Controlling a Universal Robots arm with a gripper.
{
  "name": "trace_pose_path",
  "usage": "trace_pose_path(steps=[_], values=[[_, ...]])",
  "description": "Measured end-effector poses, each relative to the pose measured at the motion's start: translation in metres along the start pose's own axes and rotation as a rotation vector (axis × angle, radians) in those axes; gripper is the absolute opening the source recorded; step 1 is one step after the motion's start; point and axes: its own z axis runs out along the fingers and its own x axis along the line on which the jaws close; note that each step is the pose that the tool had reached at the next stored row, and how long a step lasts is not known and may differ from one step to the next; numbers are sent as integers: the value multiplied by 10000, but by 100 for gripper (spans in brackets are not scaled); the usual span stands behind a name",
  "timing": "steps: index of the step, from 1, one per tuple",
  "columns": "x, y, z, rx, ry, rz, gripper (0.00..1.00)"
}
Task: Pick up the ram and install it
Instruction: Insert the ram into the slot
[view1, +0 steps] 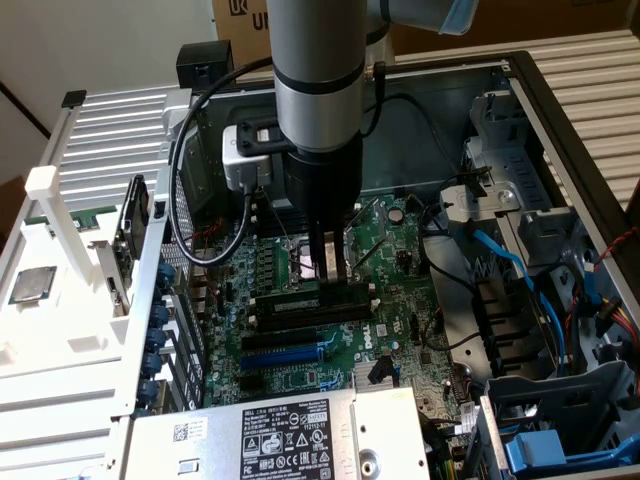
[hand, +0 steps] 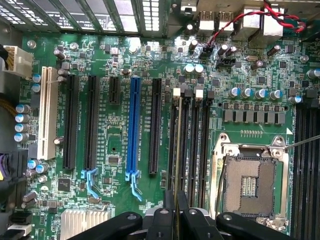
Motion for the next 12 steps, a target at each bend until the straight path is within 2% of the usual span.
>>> trace_pose_path(steps=[12], values=[[2,2,23,0,1,-51,13]])
